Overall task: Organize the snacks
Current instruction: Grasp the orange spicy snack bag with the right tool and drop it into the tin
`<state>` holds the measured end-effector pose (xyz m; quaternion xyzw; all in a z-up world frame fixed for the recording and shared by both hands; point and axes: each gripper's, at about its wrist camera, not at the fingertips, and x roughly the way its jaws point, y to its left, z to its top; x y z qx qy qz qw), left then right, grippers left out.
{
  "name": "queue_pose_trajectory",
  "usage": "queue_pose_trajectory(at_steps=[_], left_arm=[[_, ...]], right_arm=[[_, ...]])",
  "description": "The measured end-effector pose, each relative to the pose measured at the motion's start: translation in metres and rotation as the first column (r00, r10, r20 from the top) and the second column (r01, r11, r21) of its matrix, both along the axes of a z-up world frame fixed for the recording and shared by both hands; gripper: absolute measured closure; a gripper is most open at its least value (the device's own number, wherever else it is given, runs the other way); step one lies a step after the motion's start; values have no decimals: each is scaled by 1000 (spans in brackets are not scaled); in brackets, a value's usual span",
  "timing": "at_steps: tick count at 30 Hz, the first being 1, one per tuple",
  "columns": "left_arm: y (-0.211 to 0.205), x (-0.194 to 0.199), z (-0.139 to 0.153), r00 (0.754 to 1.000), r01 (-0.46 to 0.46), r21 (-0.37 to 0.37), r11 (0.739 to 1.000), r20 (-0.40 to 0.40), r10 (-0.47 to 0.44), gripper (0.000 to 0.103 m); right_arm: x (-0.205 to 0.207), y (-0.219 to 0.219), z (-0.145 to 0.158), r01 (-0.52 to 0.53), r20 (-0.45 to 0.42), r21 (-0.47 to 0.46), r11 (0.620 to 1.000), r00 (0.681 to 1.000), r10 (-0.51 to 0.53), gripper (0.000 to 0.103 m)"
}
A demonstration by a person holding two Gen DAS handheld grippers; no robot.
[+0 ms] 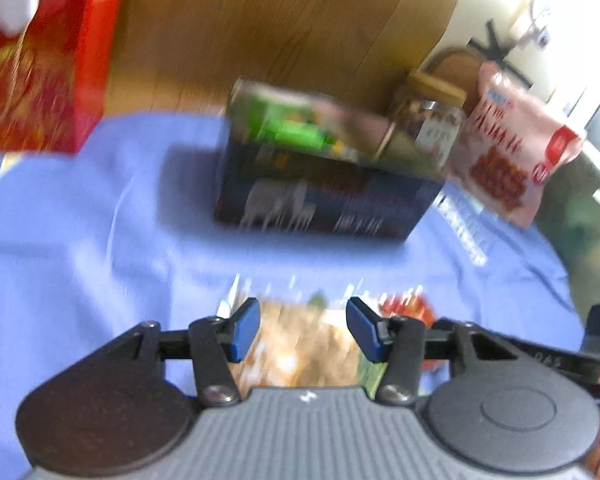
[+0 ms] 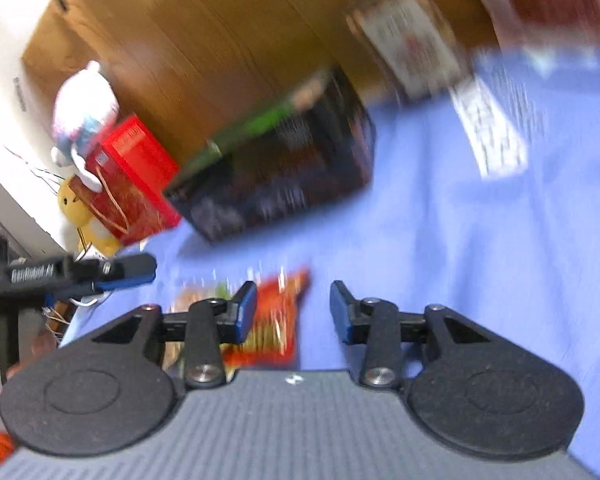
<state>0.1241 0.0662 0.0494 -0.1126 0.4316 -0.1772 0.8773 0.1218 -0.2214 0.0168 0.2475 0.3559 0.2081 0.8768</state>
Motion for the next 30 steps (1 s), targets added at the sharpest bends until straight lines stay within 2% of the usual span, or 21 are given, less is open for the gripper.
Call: queue_pose_trajectory(at_steps=[1,2,4,8,12,16,19,22,25,28,30], left_arm=[[-1,-2,-6,1000,-8,2,1000,-20,8,55],[-3,-6,-7,1000,-18,16,1000,-4,18,55],[-9,-11,-5,1000,-25,65,998,8,24,55],[-14,-16,6,1000,-8,21,1000,9,8,55],[-37,-24,21,997,55,-22,998,47,-54,55],[-84,-23,22,987,159,-75,984,22,-157,55],[-125,-24,16,975,223,-64,973,6,-223,54],[-159,-23,6,964,262,-43,964,-38,-264,54],[-180,-22,-6,957,278,-36,960,-77,-280,52],[-190,-18,-19,952,276,-79,958,-114,-284,48],[-192,-18,-20,956,262,-102,960,-106,-273,49]], right_arm=[[-3,4,0,-2,3,8,1000,1000,2,79],[-4,12,0,-29,-15,11,1000,999,29,92],[-10,19,7,-21,-6,-3,1000,1000,21,93],[-35,1,17,80,52,3,997,995,-80,94],[-69,-35,17,206,99,-7,978,974,-205,95],[-91,-64,19,276,80,0,961,958,-275,94],[-101,-85,18,324,68,15,946,944,-324,94],[-108,-96,18,383,86,-72,921,922,-377,88],[-115,-109,16,374,94,-52,926,925,-369,86],[-119,-117,14,340,94,-20,940,937,-337,75],[-118,-114,13,307,100,-22,951,947,-304,73]])
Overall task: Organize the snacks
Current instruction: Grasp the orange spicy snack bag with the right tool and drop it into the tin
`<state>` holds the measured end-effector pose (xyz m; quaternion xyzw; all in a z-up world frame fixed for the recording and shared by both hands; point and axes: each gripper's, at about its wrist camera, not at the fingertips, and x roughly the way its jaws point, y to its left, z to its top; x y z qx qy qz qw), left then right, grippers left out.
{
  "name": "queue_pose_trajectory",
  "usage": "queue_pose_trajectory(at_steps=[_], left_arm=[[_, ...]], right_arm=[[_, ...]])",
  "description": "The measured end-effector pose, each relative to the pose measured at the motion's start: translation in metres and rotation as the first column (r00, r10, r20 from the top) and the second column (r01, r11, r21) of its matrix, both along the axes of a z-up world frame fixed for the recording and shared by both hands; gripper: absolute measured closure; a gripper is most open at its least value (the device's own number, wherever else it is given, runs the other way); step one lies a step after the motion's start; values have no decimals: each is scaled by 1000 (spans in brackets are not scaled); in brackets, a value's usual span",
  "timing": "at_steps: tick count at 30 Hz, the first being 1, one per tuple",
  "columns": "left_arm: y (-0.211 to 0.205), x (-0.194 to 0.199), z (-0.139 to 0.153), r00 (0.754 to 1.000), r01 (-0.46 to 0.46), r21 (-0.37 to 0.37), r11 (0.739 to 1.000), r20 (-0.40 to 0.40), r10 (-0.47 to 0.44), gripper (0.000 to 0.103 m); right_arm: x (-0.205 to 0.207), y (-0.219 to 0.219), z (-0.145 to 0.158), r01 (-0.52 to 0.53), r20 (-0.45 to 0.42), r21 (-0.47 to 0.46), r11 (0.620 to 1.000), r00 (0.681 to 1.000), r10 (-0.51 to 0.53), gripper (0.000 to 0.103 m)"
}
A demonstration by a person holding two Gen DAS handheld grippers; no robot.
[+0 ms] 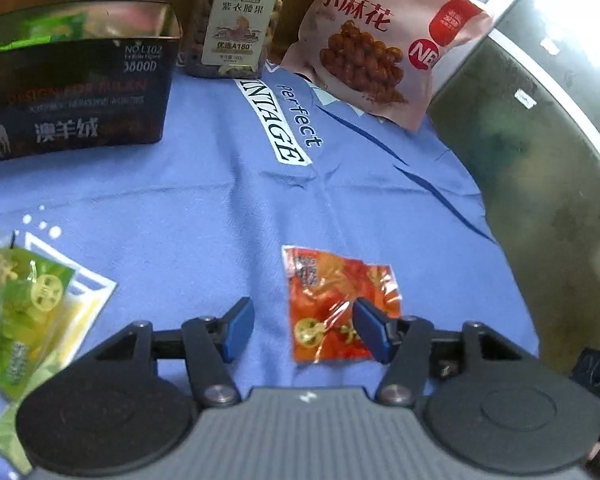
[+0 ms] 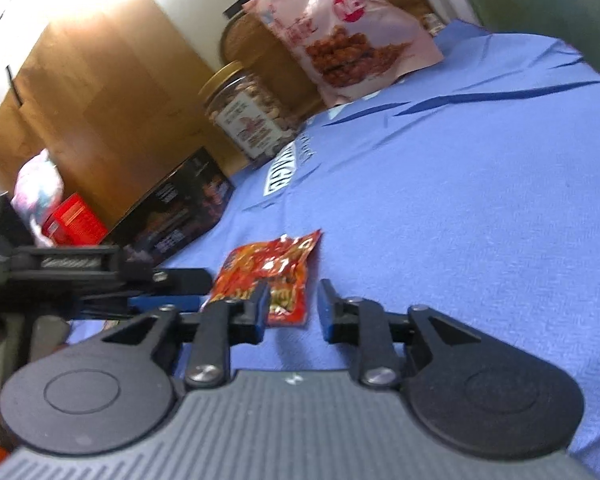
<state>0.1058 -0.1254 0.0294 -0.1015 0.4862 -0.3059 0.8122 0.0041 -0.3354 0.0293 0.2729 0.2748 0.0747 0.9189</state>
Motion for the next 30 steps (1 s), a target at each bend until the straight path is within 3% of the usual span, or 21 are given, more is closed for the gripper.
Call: queue_pose_trajectory(at_steps=[1,2,6,8,11,15,20,26,30], left_arm=[[0,0,-1,1000,-2,-17,1000,-8,1,54],[-1,1,-3,1000,7,-35,999,-22,-8,68],[-3,-6,-2,1000,-13,26,1000,25,12,88],[4,-8,1,999,-28,23,999,30,28,94],[16,-12,9,998,-45,-4,999,46,45,94],[35,-16,26,994,-71,-37,997,79,74,94],[63,-10,52,980,-119,-60,991,152,127,94],[106,26,91,939,-215,-80,973,258,228,94],[136,66,99,909,-307,-61,950,278,311,92]], right_arm=[[1,2,-1,-18,3,-3,1000,1000,18,73],[3,3,-2,-37,6,-3,999,999,37,73],[12,8,-3,-57,7,19,998,998,57,73],[11,11,-3,-44,9,10,999,999,44,81],[10,14,-3,-45,5,3,999,999,45,92],[14,20,1,-63,29,42,997,998,62,92],[27,44,22,-101,83,15,995,992,100,92],[76,82,54,-179,153,-35,983,971,182,92],[130,120,74,-224,191,-95,970,952,239,92]])
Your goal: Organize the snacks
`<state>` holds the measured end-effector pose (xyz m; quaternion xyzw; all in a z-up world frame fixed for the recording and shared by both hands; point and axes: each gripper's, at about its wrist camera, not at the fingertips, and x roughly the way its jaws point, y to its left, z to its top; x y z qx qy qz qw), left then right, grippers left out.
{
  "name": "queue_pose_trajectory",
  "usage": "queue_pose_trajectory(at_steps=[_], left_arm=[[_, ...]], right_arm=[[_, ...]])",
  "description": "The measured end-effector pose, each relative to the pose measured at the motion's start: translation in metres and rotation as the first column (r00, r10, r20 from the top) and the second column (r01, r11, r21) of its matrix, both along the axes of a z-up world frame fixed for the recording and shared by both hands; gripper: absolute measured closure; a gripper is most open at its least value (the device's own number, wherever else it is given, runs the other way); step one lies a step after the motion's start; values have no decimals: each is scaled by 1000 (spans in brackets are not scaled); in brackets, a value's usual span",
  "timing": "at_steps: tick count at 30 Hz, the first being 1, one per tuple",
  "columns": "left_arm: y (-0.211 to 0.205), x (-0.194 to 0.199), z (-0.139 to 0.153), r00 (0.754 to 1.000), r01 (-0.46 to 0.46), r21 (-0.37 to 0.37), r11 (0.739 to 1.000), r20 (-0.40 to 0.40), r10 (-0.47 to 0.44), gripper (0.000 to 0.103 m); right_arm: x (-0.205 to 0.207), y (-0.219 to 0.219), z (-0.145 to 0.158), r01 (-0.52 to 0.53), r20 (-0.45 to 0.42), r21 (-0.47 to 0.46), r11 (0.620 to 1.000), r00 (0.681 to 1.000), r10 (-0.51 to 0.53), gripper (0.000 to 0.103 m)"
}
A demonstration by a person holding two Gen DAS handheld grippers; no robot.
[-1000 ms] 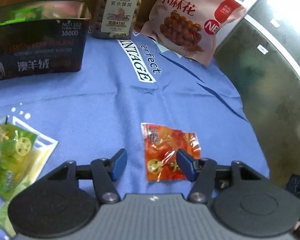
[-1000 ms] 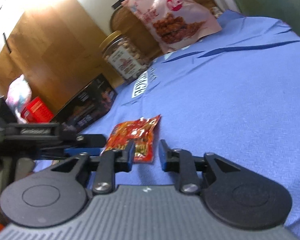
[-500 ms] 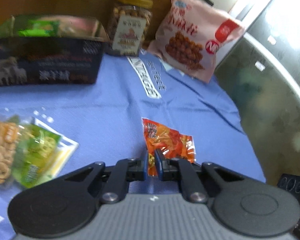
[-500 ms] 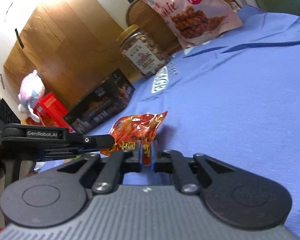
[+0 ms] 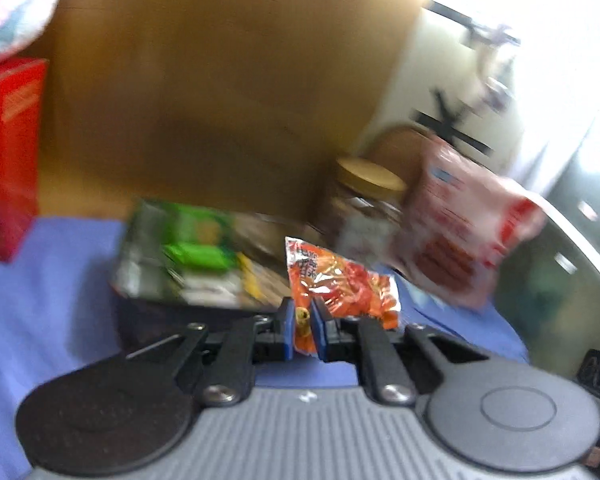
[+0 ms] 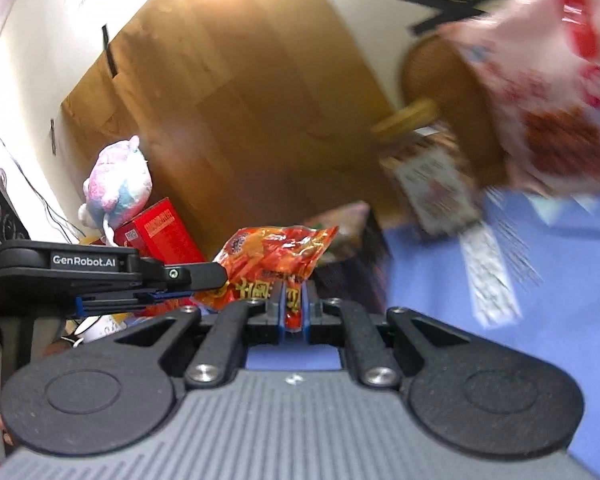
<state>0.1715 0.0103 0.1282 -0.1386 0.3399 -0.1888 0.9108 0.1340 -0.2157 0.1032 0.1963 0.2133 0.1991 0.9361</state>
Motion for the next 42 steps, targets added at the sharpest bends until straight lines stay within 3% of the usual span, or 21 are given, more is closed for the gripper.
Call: queue_pose_trajectory(at_steps=[3,4,6,7,10,13,16,19,22,28,31,35,37,38,40,42], left_arm=[[15,38,-16,994,-107,80,991,-21,109,69],[20,47,-22,989,-136,101,986,-48,141,71],[36,48,-30,986,-141,64,988,-80,146,71],[44,40,-31,990,-128,32,991,-63,130,70],[57,7,-30,994,-107,17,994,-24,108,67],[65,-20,-40,997,-51,-20,999,-53,50,65],[68,-38,-58,992,-35,20,999,-121,38,63],[82,-47,-78,980,-40,5,999,-195,40,60],[93,-54,-91,966,-27,-61,998,-257,10,57],[101,-61,-103,969,-40,-131,991,-246,6,53],[105,-61,-105,969,-40,-161,986,-247,-1,51],[110,-58,-104,966,-43,-183,982,-260,-6,48],[118,-62,-101,966,-51,-221,974,-259,-8,44],[121,-63,-98,969,-53,-228,972,-248,-5,39],[125,-68,-91,976,-55,-238,970,-217,2,29],[126,-69,-86,979,-27,-274,961,-201,-30,27]], right_arm=[[45,28,1,-27,31,-27,999,999,28,85],[56,35,-2,-31,41,-57,998,999,34,73],[75,42,-9,20,-1,-104,994,1000,-20,69],[76,39,-11,17,-25,-85,996,1000,-20,69],[50,18,-18,-37,-47,11,999,998,37,68],[23,-2,-32,-89,-161,117,989,981,107,68],[2,-10,-49,-159,-241,262,952,944,224,69],[-14,-4,-59,-191,-277,270,944,923,266,69],[-22,8,-61,-203,-287,212,956,922,260,69],[-11,42,-71,-239,-357,169,956,889,286,68],[3,61,-82,-240,-371,217,946,877,307,70],[10,79,-89,-256,-407,274,927,842,353,80],[14,76,-91,-243,-415,344,907,827,379,85],[15,71,-91,-228,-418,379,897,823,386,93],[16,53,-90,-199,-410,451,870,820,400,93],[16,41,-87,-182,-390,507,842,823,413,93]])
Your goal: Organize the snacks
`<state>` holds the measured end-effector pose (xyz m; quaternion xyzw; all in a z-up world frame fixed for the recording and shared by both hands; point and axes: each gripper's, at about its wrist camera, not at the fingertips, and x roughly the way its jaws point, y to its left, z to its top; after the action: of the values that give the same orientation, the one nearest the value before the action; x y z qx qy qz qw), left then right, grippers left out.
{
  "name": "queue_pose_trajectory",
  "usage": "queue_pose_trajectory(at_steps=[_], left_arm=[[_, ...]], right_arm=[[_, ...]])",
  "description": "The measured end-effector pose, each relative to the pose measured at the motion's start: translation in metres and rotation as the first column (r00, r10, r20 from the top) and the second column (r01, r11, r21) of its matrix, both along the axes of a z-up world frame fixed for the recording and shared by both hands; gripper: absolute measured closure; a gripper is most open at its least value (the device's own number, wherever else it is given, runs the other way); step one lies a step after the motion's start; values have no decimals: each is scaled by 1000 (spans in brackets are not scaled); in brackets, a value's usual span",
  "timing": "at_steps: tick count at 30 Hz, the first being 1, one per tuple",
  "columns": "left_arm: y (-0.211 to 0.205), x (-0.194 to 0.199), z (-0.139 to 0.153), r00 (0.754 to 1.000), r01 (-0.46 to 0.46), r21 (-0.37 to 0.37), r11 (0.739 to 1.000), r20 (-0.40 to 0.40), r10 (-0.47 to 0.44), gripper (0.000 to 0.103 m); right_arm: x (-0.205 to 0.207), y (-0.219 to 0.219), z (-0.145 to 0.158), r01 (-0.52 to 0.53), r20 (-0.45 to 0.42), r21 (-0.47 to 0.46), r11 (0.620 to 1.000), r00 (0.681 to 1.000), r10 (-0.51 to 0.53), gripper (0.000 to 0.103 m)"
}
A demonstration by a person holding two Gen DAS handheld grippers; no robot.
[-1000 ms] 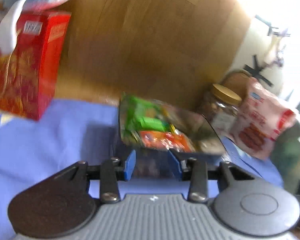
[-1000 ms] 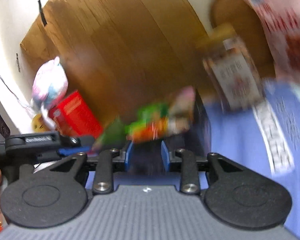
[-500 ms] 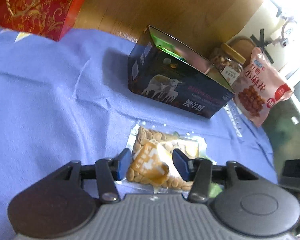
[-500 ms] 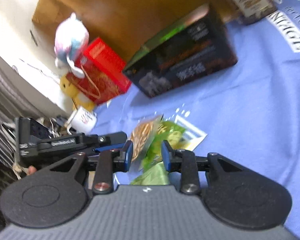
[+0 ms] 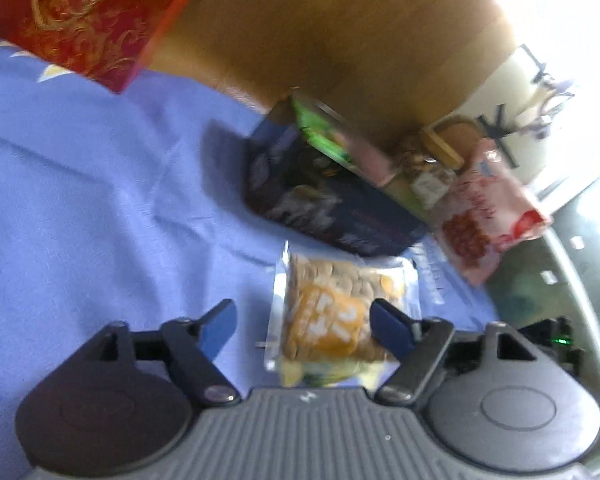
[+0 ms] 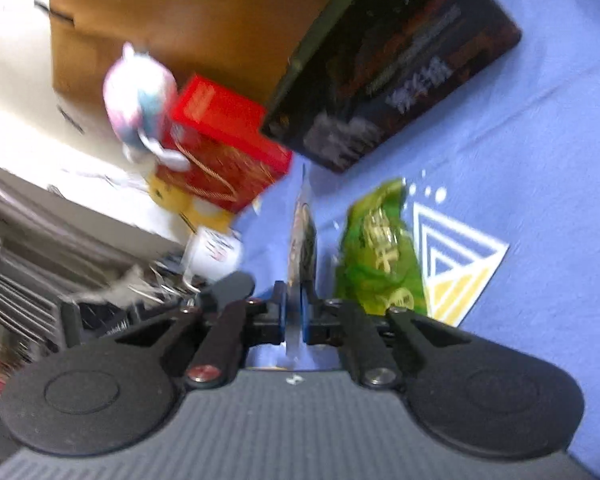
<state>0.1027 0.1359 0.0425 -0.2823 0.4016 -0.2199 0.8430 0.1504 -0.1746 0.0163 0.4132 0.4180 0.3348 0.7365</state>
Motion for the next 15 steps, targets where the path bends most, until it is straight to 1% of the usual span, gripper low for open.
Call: queue_pose_trajectory(at_steps=[4,5,6,7,8,9,11,13,15], left_arm=[[-7,0,7,999,38,-70,997,18,-37,24],[-8,1,10,999,43,-94,995,26,-41,27],[-9,2,12,998,50,-117,992,37,-46,32],[-11,5,16,997,59,-132,989,50,-53,52],[-14,9,22,997,66,-133,989,57,-59,58],[-18,14,29,997,54,-108,993,69,-47,59],[-28,26,44,994,45,-47,998,104,-40,66],[-40,44,61,989,34,19,999,141,-36,66],[-55,69,73,984,14,93,996,176,-30,66]], right_arm=[[0,-18,9,11,1,138,990,1000,-11,93],[0,-22,11,11,5,168,986,1000,-12,93],[1,-25,14,6,11,196,981,1000,-8,93],[1,-27,16,0,15,217,976,1000,-3,93],[3,-28,19,-7,20,229,973,1000,3,93],[6,-27,22,-7,26,225,974,1000,2,93],[14,-29,34,12,57,172,985,998,-22,93],[27,-31,48,29,91,132,991,995,-41,91],[44,-30,65,60,141,62,996,988,-69,87]])
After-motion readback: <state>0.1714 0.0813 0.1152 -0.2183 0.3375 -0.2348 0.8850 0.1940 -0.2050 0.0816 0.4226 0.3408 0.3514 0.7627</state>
